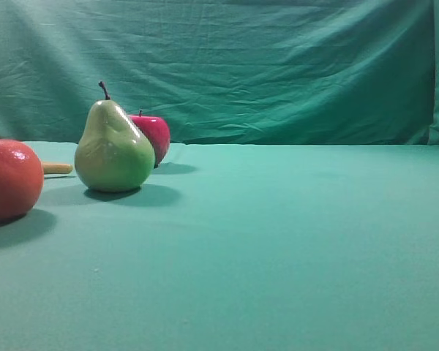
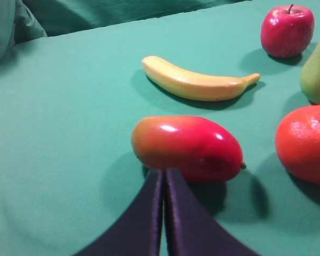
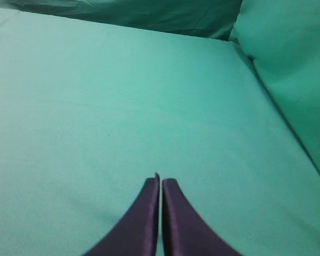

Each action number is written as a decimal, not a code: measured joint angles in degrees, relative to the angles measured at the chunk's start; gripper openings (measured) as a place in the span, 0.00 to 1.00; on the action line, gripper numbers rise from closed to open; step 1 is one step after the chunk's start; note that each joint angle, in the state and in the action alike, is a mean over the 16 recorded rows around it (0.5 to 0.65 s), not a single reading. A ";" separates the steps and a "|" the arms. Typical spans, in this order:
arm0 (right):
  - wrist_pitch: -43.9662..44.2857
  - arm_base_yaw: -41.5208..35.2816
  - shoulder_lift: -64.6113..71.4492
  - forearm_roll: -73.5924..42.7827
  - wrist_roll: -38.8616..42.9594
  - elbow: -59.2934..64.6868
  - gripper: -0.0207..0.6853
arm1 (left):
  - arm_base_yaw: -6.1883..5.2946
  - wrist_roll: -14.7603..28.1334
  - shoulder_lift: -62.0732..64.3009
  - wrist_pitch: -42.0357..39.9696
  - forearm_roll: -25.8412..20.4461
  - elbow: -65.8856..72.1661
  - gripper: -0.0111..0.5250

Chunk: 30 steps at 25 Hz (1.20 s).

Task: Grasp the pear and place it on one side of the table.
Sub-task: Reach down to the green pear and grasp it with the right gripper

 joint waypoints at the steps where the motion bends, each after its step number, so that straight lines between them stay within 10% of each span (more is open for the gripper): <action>1: 0.00 0.00 0.00 0.00 0.00 0.00 0.03 | 0.00 0.00 0.00 0.00 0.00 0.00 0.02; 30: -13.53 2.25 5.39 5.34 6.68 -5.24 0.03 | 0.00 0.00 0.00 0.00 0.00 0.00 0.02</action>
